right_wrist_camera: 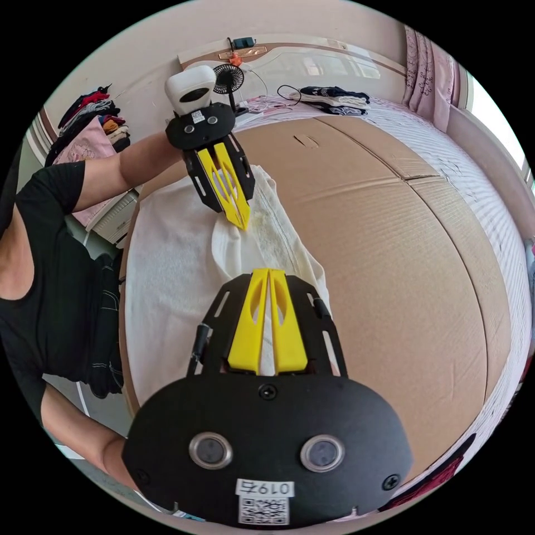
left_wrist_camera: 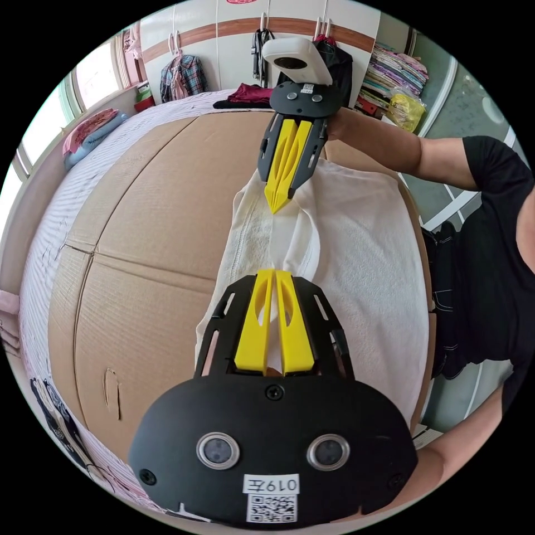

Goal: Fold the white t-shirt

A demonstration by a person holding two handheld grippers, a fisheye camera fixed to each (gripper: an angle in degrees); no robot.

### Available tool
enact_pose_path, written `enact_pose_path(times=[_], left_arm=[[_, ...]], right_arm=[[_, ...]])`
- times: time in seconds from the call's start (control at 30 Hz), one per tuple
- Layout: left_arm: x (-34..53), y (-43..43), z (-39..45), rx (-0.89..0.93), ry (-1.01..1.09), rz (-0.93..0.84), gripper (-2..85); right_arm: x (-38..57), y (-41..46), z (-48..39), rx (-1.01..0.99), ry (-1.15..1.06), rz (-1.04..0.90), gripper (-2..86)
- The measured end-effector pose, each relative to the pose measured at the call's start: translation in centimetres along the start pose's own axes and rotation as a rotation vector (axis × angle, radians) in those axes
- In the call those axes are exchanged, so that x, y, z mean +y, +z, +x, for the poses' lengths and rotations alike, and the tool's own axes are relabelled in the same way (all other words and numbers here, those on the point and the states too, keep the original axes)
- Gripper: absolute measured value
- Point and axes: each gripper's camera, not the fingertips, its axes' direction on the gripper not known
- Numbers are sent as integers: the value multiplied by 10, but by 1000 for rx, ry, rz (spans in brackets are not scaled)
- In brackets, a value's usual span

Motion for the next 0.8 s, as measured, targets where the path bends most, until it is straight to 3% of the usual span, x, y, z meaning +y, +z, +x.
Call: enact_pose_path(times=[0.43, 0.7, 0.8], left_arm=[[2, -5, -2, -58, -23, 9, 7], [-1, 2, -1, -51, -34, -6, 8], [-1, 1, 0, -48, -37, 2, 8]], right_arm=[[-1, -4, 13, -4, 30, 39, -8], [-7, -13, 27, -13, 25, -39, 51], [-3, -23, 39, -21, 20, -63, 35]])
